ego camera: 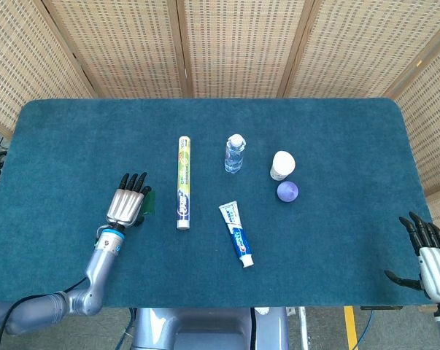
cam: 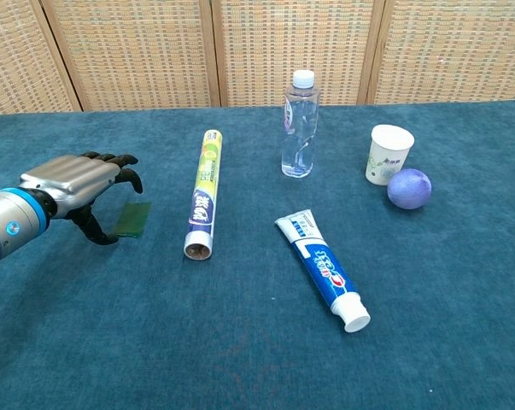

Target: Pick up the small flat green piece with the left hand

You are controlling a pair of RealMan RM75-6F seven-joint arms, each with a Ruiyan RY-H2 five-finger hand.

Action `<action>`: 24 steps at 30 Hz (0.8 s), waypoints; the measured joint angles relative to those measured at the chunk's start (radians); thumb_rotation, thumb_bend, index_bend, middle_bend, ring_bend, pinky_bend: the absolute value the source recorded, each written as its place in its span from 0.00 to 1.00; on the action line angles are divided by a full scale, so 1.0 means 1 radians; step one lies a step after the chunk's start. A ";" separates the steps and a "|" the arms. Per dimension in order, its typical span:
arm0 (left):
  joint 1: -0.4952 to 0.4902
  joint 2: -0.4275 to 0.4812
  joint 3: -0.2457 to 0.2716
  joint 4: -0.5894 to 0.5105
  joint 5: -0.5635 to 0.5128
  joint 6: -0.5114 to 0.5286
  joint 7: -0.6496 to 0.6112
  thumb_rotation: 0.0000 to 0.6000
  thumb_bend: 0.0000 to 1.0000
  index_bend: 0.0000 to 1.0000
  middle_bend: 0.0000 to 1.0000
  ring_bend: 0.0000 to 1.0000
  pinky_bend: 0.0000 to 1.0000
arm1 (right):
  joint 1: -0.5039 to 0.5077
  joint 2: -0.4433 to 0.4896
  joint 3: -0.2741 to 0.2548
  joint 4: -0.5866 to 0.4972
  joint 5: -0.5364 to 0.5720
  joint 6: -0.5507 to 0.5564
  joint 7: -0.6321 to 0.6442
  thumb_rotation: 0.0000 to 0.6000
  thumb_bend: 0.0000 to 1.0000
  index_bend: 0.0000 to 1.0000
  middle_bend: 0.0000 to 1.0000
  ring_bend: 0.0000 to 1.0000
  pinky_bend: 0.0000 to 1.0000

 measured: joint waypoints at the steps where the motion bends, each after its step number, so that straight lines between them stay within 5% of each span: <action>1: -0.001 -0.003 -0.001 0.004 -0.001 -0.001 0.004 1.00 0.24 0.24 0.00 0.00 0.00 | 0.000 0.001 0.000 -0.001 0.000 0.000 0.000 1.00 0.15 0.00 0.00 0.00 0.00; 24: -0.018 -0.073 -0.028 0.095 -0.003 -0.016 0.025 1.00 0.25 0.27 0.00 0.00 0.00 | -0.002 0.005 0.002 0.002 0.002 0.002 0.013 1.00 0.15 0.00 0.00 0.00 0.00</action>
